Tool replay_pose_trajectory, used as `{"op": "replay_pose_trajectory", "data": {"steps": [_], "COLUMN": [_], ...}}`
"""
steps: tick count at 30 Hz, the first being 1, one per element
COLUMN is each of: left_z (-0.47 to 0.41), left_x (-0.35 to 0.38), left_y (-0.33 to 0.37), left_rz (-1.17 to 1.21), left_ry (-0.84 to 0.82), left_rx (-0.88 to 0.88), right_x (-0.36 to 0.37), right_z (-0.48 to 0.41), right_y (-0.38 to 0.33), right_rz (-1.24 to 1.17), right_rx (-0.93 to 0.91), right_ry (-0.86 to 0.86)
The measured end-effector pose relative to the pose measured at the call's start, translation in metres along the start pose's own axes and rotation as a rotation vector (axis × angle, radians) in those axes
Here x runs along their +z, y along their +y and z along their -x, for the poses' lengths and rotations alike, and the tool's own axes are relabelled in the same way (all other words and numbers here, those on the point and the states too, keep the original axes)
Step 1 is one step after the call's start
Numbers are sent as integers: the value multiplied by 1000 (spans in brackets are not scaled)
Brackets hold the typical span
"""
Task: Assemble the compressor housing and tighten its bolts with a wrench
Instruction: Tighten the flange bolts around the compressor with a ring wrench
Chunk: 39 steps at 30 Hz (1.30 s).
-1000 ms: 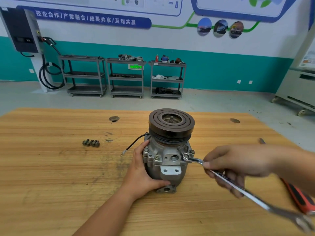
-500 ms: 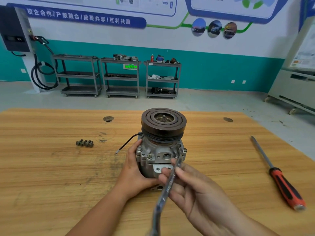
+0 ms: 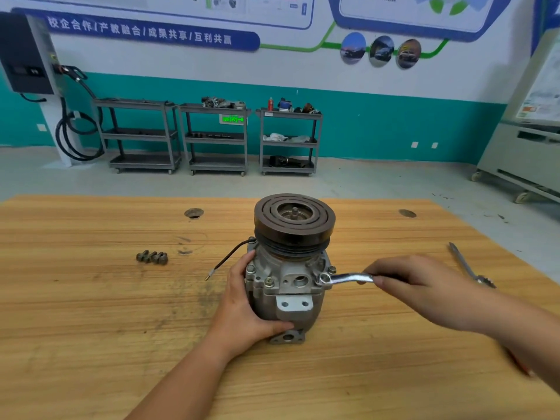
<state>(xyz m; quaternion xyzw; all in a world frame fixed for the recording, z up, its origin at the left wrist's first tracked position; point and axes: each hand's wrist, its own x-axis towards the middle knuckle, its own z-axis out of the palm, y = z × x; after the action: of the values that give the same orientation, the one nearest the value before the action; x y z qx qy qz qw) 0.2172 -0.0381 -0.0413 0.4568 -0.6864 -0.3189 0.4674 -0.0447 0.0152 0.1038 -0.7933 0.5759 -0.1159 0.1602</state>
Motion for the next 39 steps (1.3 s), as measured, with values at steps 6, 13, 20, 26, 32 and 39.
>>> {"op": "replay_pose_trajectory", "data": {"steps": [6,13,20,26,32,39], "left_z": [0,-2,-2,-2,-1,-3], "left_x": [1,0,0,1,0,0], "left_y": [-1,-2,-1,-1,-1,-2], "left_rz": [13,5,15,9,8,4], "left_ry": [9,10,0,11,23,9], "left_rx": [0,4,1,12,20,27], "right_x": [-33,-55,-32,37,52,46], "right_z": [-33,-72,-42,5,17,16], "right_y": [-20,-34,-11,-42,-68,-46], "right_rz": [198,312,-732,-1569,-1654,-1572], "right_rx": [37,3,253,318,223,287], "right_ry": [-164,-453,-947,-509,-220,-81]}}
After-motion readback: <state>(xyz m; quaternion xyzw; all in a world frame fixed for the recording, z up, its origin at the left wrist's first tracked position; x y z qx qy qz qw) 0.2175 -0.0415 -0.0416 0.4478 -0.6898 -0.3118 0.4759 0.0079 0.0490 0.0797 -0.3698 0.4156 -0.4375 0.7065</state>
